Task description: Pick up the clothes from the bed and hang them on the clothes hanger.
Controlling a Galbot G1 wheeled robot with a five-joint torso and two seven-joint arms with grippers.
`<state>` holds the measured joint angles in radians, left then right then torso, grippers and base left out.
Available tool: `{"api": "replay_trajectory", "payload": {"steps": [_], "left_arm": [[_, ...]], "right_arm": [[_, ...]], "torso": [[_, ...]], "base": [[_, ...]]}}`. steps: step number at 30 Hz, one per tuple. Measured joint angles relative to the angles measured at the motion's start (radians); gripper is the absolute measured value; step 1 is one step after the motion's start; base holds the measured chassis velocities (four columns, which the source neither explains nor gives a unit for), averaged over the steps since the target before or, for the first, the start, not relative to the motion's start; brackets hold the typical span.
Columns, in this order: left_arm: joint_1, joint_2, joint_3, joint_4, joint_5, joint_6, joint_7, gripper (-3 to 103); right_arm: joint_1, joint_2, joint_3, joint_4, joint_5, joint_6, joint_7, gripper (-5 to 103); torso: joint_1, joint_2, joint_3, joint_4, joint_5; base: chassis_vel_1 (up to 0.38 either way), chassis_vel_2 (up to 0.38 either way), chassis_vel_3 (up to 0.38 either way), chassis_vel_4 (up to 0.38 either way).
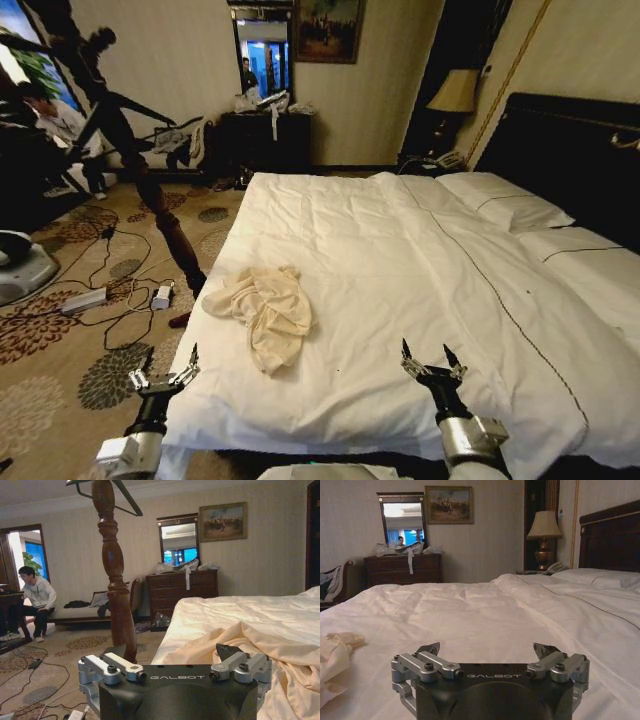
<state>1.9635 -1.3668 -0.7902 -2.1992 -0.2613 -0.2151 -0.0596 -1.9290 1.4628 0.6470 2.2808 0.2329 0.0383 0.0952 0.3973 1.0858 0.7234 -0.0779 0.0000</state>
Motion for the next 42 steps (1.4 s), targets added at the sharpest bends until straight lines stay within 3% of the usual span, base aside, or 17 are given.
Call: {"api": "replay_trajectory", "payload": {"steps": [7,9,15,18,20,21,23,24,26,27,30,31,36,42], "left_arm": [[0.004,0.002,-0.006,0.009,0.000,-0.003,0.001,100],[0.008,0.013,-0.016,0.021,-0.001,-0.004,0.002,100],[0.018,0.044,-0.026,0.030,-0.037,-0.005,0.013,100],[0.021,0.067,-0.015,0.043,-0.051,0.001,0.018,100],[0.045,0.052,-0.008,0.045,-0.035,-0.004,0.021,100],[0.045,0.052,-0.008,0.045,-0.035,-0.004,0.021,100],[0.059,0.031,-0.005,0.045,-0.014,-0.011,0.022,100],[0.070,0.006,-0.005,0.042,0.004,-0.018,0.021,100],[0.074,-0.002,-0.005,0.038,0.008,-0.019,0.021,100],[0.084,-0.019,-0.008,0.025,0.013,-0.021,0.021,100],[0.088,-0.033,-0.011,0.013,0.017,-0.021,0.021,100],[0.088,-0.039,-0.014,0.011,0.023,-0.021,0.020,100],[0.087,-0.042,-0.025,0.002,0.026,-0.020,0.018,100],[0.089,-0.043,-0.041,0.002,0.012,-0.020,0.018,100]], "right_arm": [[-0.008,-0.003,-0.028,0.002,0.051,-0.037,0.019,100],[-0.009,-0.030,-0.070,0.013,0.195,-0.109,0.048,100],[0.045,-0.106,-0.092,0.014,0.332,-0.194,0.066,100],[0.111,-0.197,-0.071,-0.004,0.458,-0.253,0.058,100],[0.207,-0.364,-0.080,-0.021,0.626,-0.337,0.034,100],[0.207,-0.364,-0.080,-0.021,0.626,-0.337,0.034,100],[0.265,-0.449,-0.113,-0.033,0.662,-0.377,0.013,100],[0.355,-0.508,-0.182,-0.067,0.672,-0.403,0.001,100],[0.380,-0.517,-0.204,-0.081,0.673,-0.408,0.001,100],[0.466,-0.527,-0.282,-0.141,0.670,-0.418,0.006,100],[0.565,-0.513,-0.373,-0.223,0.672,-0.424,0.022,100],[0.641,-0.484,-0.439,-0.283,0.679,-0.433,0.035,100],[0.772,-0.396,-0.549,-0.394,0.622,-0.435,0.048,100],[0.833,-0.318,-0.599,-0.444,0.607,-0.432,0.076,100]], "torso": [[0.000,0.000,0.000,0.0000,-0.0001],[0.000,0.000,0.000,-0.0001,-0.0001],[0.000,0.000,0.000,0.0000,0.0001],[0.000,0.000,0.000,-0.0009,-0.0001],[0.000,0.000,0.000,0.0006,0.0003],[0.000,0.000,0.000,0.0006,0.0003],[0.000,0.000,0.000,0.0006,-0.0001],[0.000,0.000,0.000,0.0004,0.0002],[0.000,0.000,0.000,0.0002,-0.0001],[0.000,0.000,0.000,0.0002,0.0000],[0.000,0.000,0.000,-0.0001,0.0005],[0.000,0.000,0.000,-0.0003,0.0002],[0.000,0.000,0.000,0.0001,-0.0002],[0.000,0.000,0.000,0.0000,-0.0003]], "base": [[0.000,0.000,0.000,0.000],[0.000,0.000,0.000,0.000],[0.000,0.000,0.000,0.000],[0.000,0.000,0.000,0.000],[0.000,0.000,0.000,0.000],[0.000,0.000,0.000,0.000],[0.000,0.000,0.000,0.000],[0.000,0.000,0.000,0.000],[0.000,0.000,0.000,0.000],[0.000,0.000,0.000,0.000],[0.000,0.000,0.000,0.000],[0.000,0.000,0.000,0.000],[0.000,0.000,0.000,0.000],[0.000,0.000,0.000,0.000]]}}
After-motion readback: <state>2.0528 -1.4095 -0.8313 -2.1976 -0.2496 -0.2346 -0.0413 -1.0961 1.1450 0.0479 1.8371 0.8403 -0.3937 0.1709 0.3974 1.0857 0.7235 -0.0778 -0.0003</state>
